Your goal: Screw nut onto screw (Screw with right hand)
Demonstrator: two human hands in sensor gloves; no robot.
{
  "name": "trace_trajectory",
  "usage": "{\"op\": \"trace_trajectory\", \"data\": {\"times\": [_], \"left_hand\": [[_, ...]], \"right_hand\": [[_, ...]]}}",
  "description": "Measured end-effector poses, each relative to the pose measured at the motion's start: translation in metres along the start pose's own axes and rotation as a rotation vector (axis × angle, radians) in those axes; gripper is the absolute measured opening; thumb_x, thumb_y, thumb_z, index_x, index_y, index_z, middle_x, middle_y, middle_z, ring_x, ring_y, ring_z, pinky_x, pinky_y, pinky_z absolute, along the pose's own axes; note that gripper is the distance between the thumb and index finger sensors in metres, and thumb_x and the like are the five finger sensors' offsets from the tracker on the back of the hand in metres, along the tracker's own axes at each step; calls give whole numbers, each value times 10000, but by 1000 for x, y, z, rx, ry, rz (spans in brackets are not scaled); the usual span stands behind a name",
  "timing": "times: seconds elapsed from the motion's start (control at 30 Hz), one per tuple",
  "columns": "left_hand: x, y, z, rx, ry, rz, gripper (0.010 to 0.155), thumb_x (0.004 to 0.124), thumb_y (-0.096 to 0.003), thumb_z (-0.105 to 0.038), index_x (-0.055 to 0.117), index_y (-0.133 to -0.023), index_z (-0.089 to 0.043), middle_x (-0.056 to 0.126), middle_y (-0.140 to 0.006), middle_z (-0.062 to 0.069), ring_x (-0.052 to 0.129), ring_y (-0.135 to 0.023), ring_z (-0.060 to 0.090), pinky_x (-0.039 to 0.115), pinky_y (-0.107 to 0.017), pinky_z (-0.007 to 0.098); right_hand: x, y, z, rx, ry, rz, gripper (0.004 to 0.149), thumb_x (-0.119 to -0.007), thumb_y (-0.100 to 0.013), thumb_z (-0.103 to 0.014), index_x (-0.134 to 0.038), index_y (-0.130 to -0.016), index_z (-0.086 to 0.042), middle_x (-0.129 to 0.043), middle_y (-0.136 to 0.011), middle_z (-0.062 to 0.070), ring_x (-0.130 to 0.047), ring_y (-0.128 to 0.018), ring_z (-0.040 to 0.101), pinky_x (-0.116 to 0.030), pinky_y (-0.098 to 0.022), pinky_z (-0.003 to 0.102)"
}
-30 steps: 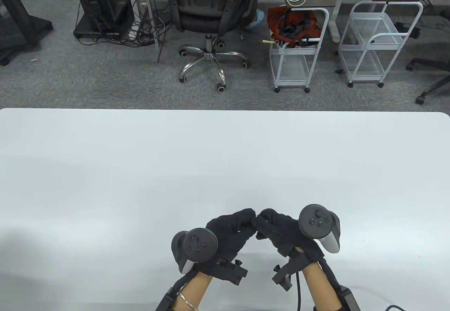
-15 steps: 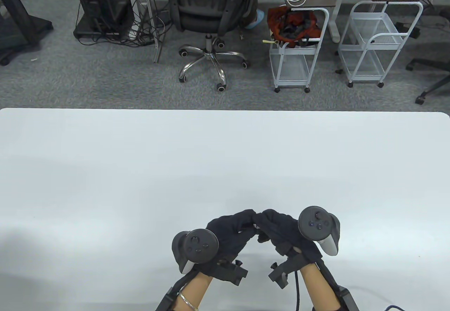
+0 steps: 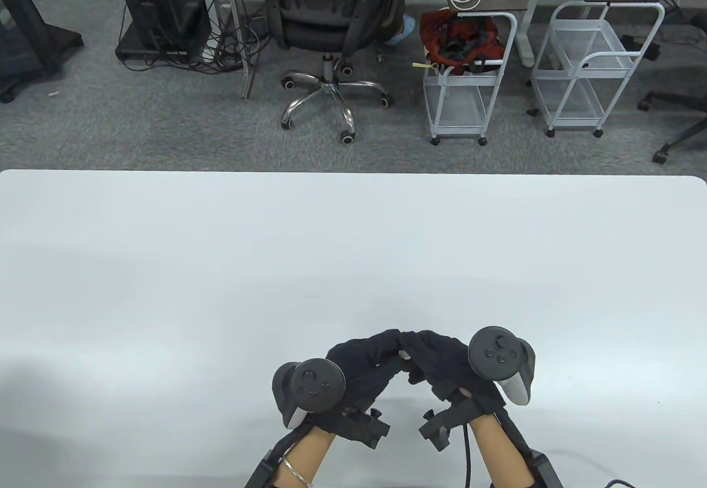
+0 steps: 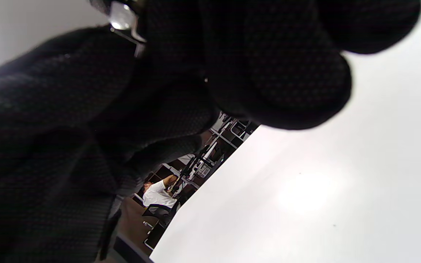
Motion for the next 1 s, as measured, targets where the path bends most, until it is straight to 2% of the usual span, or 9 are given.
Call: {"op": "trace_trajectory", "data": {"times": [0.1,0.2,0.3,0.4,0.47,0.7,0.9,1.0], "left_hand": [[-1,-1,-1,32,-57,16,443,851,-426,-441,891,-819,-241,1076,-706,-80,1090,-567,111,876,-522,338],[-6,-2,0,72,-170,34,579,827,-429,-500,818,-929,-209,1023,-847,-8,1040,-709,217,826,-593,423],[-13,-2,2,100,-260,70,730,747,-458,-595,691,-1055,-178,890,-1037,87,867,-923,369,665,-716,553],[-22,-3,7,81,-266,58,796,698,-471,-643,609,-1107,-173,772,-1133,150,737,-1008,438,531,-759,606],[-27,-3,10,64,-276,42,807,677,-478,-657,593,-1116,-171,732,-1155,167,687,-1029,457,479,-766,617],[-36,-3,15,42,-326,17,798,671,-483,-653,594,-1116,-173,715,-1163,171,665,-1036,463,451,-770,614],[-36,-3,15,36,-330,23,783,674,-485,-645,610,-1109,-177,722,-1159,169,668,-1035,461,449,-771,612],[-36,-3,16,37,-338,26,782,676,-484,-643,612,-1108,-177,724,-1159,166,669,-1036,460,448,-771,612]], "right_hand": [[1,-1,-1,-4,7,-17,481,-612,-609,-418,-856,-611,-3,-986,-550,240,-1038,-312,294,-791,-318,501],[2,-1,-5,3,99,-11,476,-629,-604,-404,-845,-648,18,-971,-581,263,-1035,-345,310,-783,-337,511],[2,-1,-8,-5,254,-15,473,-652,-596,-383,-824,-699,46,-947,-630,291,-1025,-396,336,-771,-363,526],[-6,-3,-7,-11,424,-92,457,-683,-584,-367,-807,-738,45,-924,-674,304,-1016,-443,349,-761,-391,534],[-15,-5,-5,-16,517,-140,449,-706,-573,-356,-806,-748,46,-919,-686,308,-1014,-457,354,-758,-400,537],[-56,-7,7,-17,768,-328,443,-770,-535,-338,-805,-782,28,-904,-732,297,-1005,-515,354,-750,-437,539],[-80,-5,16,-1,957,-404,444,-785,-517,-384,-853,-767,-24,-925,-737,251,-1002,-539,345,-745,-458,542],[-87,-4,15,25,1032,-395,449,-785,-512,-409,-866,-755,-40,-925,-730,239,-998,-537,341,-742,-462,543]]}}
Point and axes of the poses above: the tracker on the back of each hand, its own z axis roughly to the little-finger side, its own y axis roughly from the fingertips to the wrist, x = y × z, the point moved 1 cm from there along -y, roughly from the wrist to the fingertips
